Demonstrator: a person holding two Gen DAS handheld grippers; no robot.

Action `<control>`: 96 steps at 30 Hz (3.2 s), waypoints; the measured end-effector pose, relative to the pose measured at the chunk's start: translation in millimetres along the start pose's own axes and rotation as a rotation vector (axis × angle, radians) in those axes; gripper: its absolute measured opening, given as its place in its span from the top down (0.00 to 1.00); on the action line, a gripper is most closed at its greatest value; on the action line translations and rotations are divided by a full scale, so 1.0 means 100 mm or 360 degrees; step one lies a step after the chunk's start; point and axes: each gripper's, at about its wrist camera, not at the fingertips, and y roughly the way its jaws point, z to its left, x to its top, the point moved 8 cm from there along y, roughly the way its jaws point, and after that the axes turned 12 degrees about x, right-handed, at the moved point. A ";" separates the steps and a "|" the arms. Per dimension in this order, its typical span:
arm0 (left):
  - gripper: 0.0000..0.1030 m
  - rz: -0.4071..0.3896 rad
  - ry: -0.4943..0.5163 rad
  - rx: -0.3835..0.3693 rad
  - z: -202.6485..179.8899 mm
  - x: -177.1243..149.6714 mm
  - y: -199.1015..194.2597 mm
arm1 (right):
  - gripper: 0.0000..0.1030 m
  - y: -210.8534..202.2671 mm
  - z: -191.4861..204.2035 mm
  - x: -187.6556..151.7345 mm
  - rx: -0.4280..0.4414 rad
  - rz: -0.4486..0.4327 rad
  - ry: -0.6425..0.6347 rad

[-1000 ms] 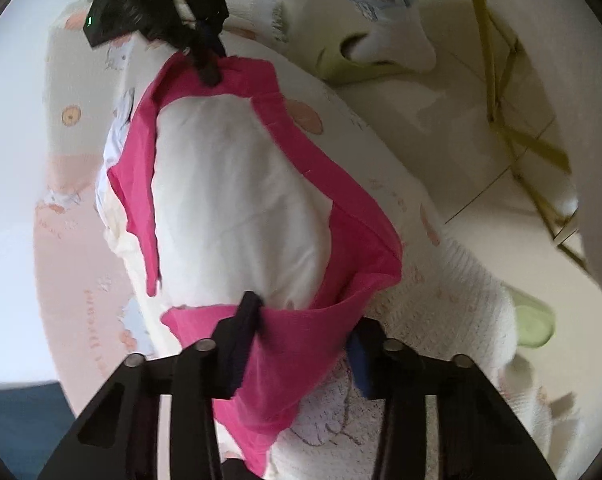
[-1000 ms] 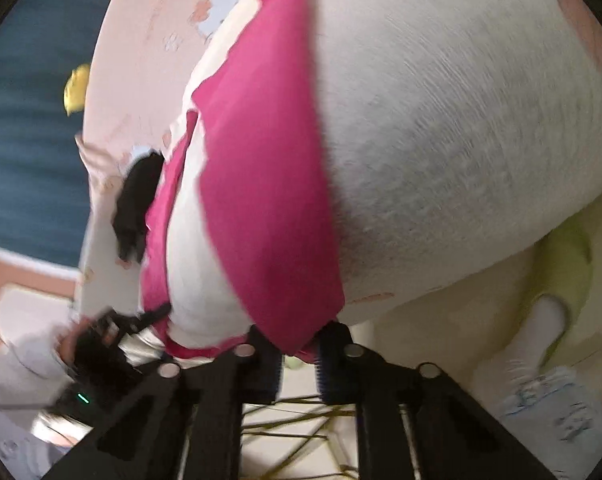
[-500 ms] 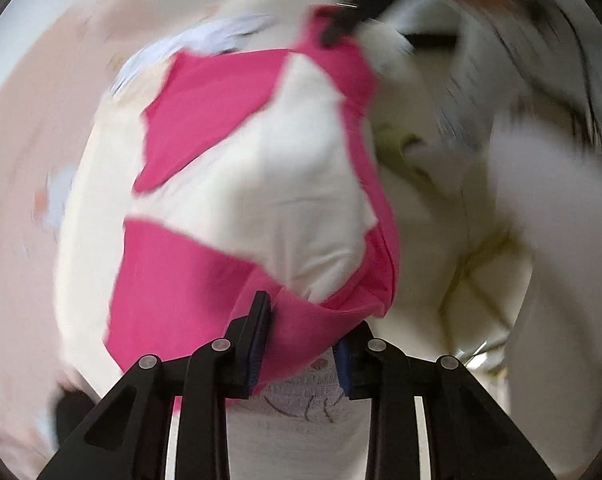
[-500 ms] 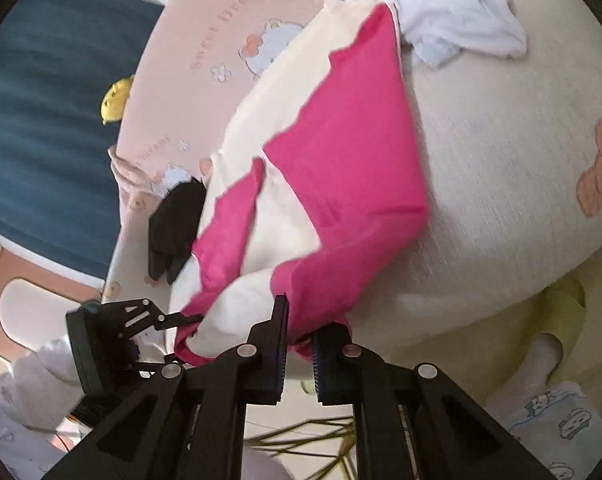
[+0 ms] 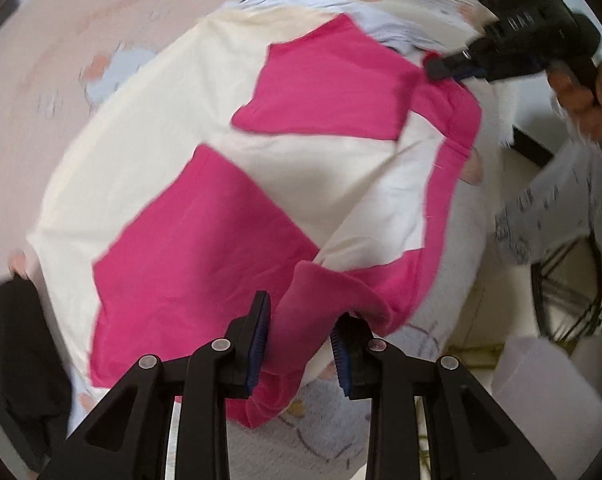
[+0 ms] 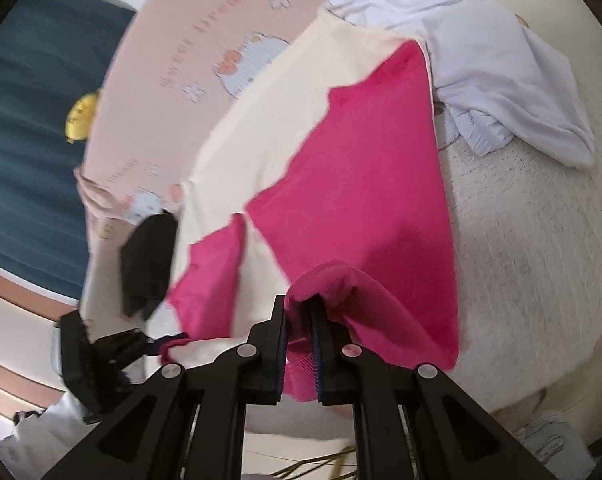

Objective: Fold clothes

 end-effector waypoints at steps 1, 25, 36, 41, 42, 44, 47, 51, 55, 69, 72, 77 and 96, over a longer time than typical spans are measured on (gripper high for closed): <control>0.75 0.0042 -0.0069 0.0000 0.05 -0.02 0.08 | 0.91 0.05 -0.08 0.01 -0.0037 0.0018 0.0026; 0.65 0.0278 -0.0877 -0.0066 0.44 -0.45 0.17 | 0.42 -0.21 0.22 -0.07 -0.0491 0.0043 -0.0556; 0.65 -0.0036 -0.0501 0.0429 0.33 -0.53 -0.51 | 0.42 -0.21 0.33 -0.27 -0.0804 0.0259 -0.1206; 0.65 -0.0184 -0.0177 0.0681 0.22 -0.48 -0.67 | 0.42 -0.15 0.36 -0.34 -0.0869 0.0321 -0.1424; 0.65 -0.0202 -0.0109 0.0706 0.20 -0.46 -0.68 | 0.42 -0.14 0.37 -0.36 -0.0882 0.0334 -0.1468; 0.65 -0.0253 0.0081 0.0790 0.16 -0.37 -0.63 | 0.42 -0.11 0.38 -0.39 -0.0934 0.0354 -0.1589; 0.65 -0.0326 0.0459 0.0989 0.09 -0.32 -0.60 | 0.42 -0.09 0.45 -0.47 -0.1158 0.0362 -0.1982; 0.65 -0.0440 0.0883 0.1129 -0.07 -0.35 -0.63 | 0.42 -0.02 0.52 -0.62 -0.1334 0.0437 -0.2402; 0.64 -0.0470 0.1085 0.1127 -0.17 -0.39 -0.52 | 0.42 0.06 0.50 -0.72 -0.1481 0.0526 -0.2704; 0.64 -0.0718 0.1571 0.1311 -0.46 -0.45 -0.28 | 0.43 0.41 0.30 -0.93 -0.1588 0.0714 -0.3015; 0.64 -0.0699 0.1625 0.1316 -0.48 -0.45 -0.24 | 0.50 0.45 0.26 -0.97 -0.1602 0.0749 -0.3108; 0.64 -0.0687 0.1676 0.1247 -0.46 -0.47 -0.22 | 0.58 0.47 0.25 -0.95 -0.1583 0.0778 -0.3072; 0.39 -0.0693 0.1804 0.1106 -0.73 -0.47 -0.13 | 0.83 0.46 0.18 -0.84 -0.1401 0.0825 -0.2600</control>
